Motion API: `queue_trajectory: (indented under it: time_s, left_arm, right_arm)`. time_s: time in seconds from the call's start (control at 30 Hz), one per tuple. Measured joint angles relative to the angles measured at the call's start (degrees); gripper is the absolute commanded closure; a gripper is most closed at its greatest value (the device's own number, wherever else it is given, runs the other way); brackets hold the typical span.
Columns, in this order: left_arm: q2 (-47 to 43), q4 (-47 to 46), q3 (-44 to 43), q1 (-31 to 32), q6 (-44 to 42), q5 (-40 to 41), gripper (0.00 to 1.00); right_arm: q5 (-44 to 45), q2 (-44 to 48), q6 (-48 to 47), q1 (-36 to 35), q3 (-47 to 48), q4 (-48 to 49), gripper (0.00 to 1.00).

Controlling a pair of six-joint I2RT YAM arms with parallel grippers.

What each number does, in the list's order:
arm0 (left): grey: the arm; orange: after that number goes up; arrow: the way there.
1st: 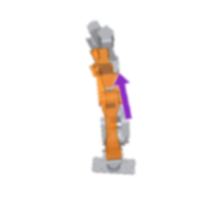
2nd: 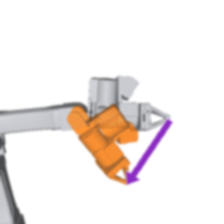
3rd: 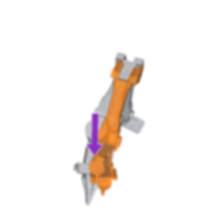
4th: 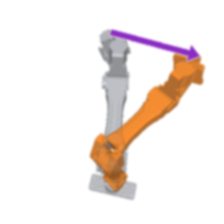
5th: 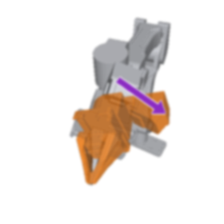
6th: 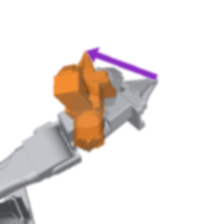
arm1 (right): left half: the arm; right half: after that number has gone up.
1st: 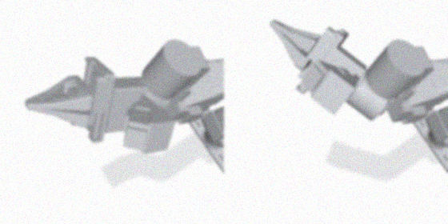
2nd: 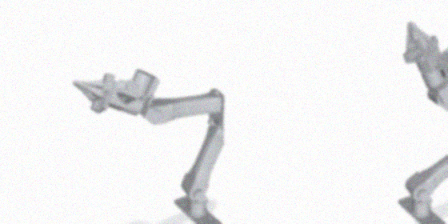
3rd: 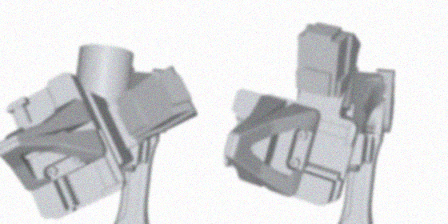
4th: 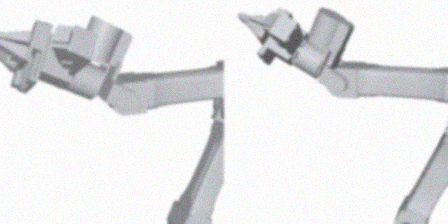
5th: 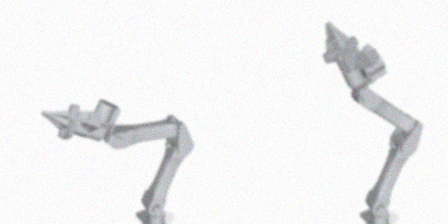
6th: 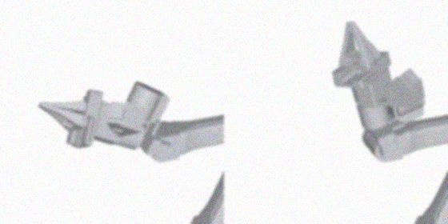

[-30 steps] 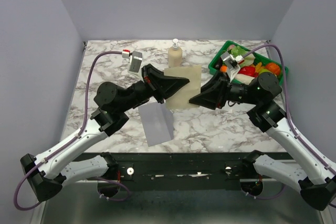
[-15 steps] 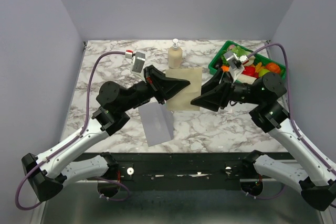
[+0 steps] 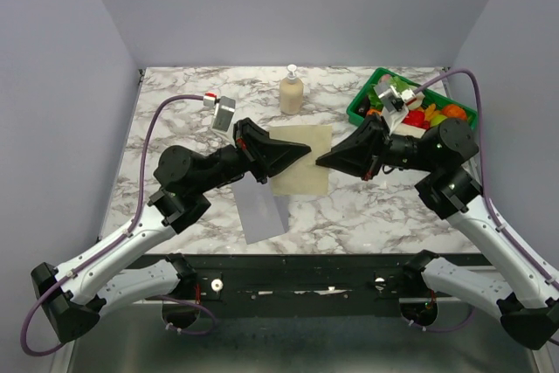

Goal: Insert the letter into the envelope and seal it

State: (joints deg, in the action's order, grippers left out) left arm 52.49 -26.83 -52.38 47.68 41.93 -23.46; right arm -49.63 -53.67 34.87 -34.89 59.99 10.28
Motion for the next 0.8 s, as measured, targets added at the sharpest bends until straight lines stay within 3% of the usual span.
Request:
queue_trajectory:
  time_s: [0.03,0.07,0.1,0.13,0.53,0.57,0.7,0.8]
  left_arm:
    - [0.0,-0.04,0.04,0.0,0.02,0.0,0.91]
    - [0.0,-0.07,0.13,0.0,0.11,0.0,0.91]
    - [0.0,-0.11,0.22,0.0,0.13,0.0,0.91]
    - [0.0,-0.11,0.26,0.0,0.13,-0.02,0.91]
    - [0.13,-2.47,0.39,0.0,1.44,-0.83,0.92]
    - [0.2,-2.62,0.39,0.0,1.46,-0.85,0.92]
    - [0.44,-2.64,0.39,0.0,1.49,-1.07,0.91]
    - [0.48,-2.6,0.46,0.0,1.4,-1.22,0.63]
  right_arm:
    - [0.02,0.09,0.0,0.0,-0.09,0.04,0.97]
    - [0.04,0.15,-0.02,0.0,-0.15,0.02,0.82]
    - [0.11,0.22,-0.02,0.0,-0.22,-0.07,0.56]
    - [0.17,0.31,-0.09,0.0,-0.24,-0.15,0.52]
    - [0.66,-1.25,1.7,-0.02,-0.39,1.79,0.47]
    - [0.66,-1.46,1.86,-0.02,-0.39,2.05,0.48]
    - [0.55,-1.84,2.64,-0.02,-0.39,3.26,0.99]
    - [0.37,-1.9,2.99,-0.04,-0.42,3.65,0.99]
